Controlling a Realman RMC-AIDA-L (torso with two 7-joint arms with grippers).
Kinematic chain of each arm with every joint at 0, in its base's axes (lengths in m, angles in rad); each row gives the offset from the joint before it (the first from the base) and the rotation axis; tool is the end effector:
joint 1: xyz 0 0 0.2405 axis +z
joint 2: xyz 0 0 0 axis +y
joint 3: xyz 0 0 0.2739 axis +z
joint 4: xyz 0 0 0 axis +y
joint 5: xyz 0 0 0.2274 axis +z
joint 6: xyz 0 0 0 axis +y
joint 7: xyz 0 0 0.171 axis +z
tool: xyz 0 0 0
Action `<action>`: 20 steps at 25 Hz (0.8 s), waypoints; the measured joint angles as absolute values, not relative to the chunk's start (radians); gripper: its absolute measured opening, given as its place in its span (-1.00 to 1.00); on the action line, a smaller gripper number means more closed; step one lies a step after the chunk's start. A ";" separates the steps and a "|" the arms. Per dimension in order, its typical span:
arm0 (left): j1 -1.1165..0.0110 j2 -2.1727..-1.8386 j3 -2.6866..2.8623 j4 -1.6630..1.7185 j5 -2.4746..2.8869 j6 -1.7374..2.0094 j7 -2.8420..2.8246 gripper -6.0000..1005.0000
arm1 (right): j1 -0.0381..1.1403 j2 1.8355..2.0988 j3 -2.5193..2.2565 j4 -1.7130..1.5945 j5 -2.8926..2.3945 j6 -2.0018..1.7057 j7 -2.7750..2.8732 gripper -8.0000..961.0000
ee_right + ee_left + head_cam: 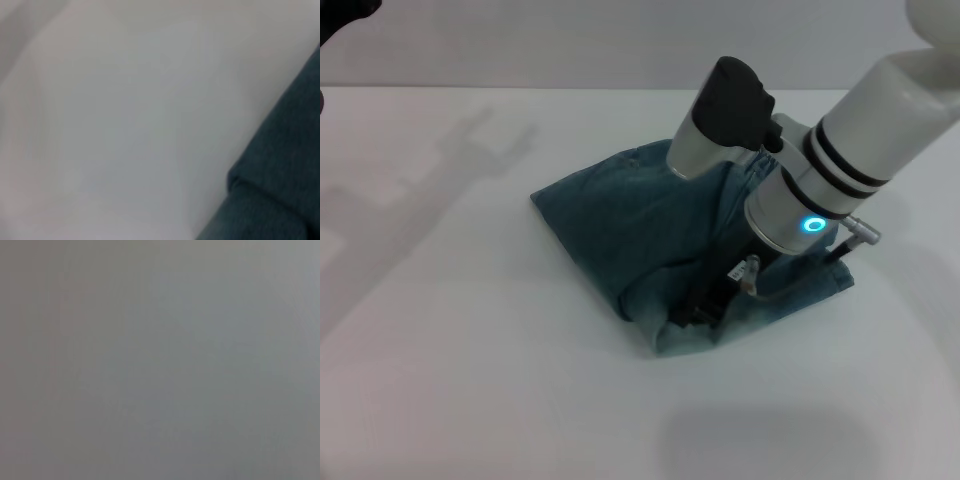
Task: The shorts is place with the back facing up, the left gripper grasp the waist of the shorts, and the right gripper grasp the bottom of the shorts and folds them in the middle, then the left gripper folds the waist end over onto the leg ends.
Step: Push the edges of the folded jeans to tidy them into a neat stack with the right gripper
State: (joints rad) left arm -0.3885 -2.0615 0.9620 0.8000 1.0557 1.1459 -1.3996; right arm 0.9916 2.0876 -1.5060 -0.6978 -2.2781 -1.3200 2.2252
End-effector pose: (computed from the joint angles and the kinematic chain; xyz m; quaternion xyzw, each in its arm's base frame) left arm -0.2538 0.4245 0.0762 -0.7460 -0.2620 -0.4819 0.3776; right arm 0.1465 0.4046 -0.1353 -0.9690 0.1909 -0.1561 0.0152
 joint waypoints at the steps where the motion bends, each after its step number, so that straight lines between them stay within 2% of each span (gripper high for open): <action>1: -0.387 -2.062 0.962 0.799 1.053 1.147 -1.400 0.68 | 0.992 2.088 -1.506 -0.698 -2.278 -1.320 2.225 -0.98; 20: -0.377 -2.059 0.955 0.797 1.035 1.185 -1.425 0.68 | 1.043 2.088 -1.602 -0.682 -2.264 -1.089 2.247 -0.98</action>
